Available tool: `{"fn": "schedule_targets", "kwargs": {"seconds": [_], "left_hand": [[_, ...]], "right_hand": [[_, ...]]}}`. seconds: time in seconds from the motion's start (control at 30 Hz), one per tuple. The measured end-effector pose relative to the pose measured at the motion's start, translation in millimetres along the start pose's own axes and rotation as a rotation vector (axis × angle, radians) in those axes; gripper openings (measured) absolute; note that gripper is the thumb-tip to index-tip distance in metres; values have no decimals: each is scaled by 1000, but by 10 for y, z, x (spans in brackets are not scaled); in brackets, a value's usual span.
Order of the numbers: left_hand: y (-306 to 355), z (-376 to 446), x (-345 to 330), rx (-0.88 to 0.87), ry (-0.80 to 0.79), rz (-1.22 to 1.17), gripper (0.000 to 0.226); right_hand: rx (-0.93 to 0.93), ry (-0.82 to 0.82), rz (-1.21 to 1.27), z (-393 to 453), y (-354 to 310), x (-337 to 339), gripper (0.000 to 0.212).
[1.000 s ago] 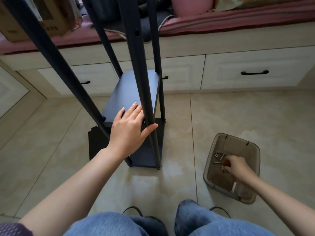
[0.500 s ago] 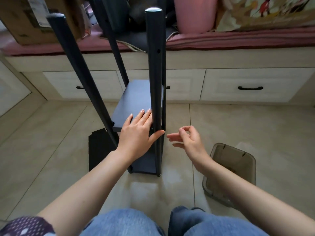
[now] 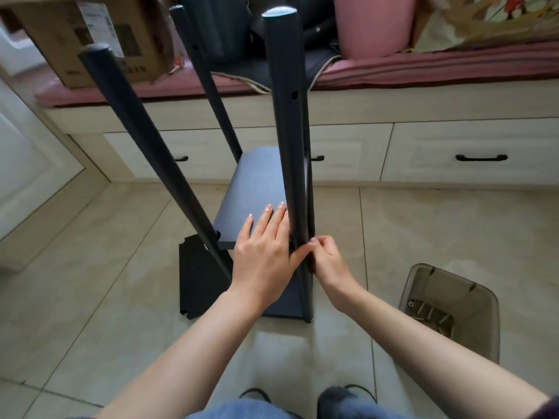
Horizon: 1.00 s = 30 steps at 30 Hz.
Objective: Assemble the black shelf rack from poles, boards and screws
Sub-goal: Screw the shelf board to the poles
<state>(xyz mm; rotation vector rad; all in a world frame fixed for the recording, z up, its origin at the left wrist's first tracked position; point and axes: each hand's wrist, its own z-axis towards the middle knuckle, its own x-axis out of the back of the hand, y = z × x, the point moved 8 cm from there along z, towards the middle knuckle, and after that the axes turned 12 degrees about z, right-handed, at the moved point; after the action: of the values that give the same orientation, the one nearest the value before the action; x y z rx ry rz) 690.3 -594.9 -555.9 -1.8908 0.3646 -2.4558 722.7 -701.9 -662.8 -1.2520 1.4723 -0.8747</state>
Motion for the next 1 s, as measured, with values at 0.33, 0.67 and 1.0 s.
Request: {"fn": "schedule_targets", "kwargs": {"seconds": [0.33,0.67,1.0], "left_hand": [[-604,-271,125,237,230,-372,62],[-1010,-994,-693,564,-8,-1136,62],[-1284,-1393,-1235,693,-83,-1334,48]], "right_hand": [[60,-244,101,-144,-334,-501,17],[142,-269,-56,-200,-43,-886,15],[113,-309,-218,-148,397,-1212,6]]}}
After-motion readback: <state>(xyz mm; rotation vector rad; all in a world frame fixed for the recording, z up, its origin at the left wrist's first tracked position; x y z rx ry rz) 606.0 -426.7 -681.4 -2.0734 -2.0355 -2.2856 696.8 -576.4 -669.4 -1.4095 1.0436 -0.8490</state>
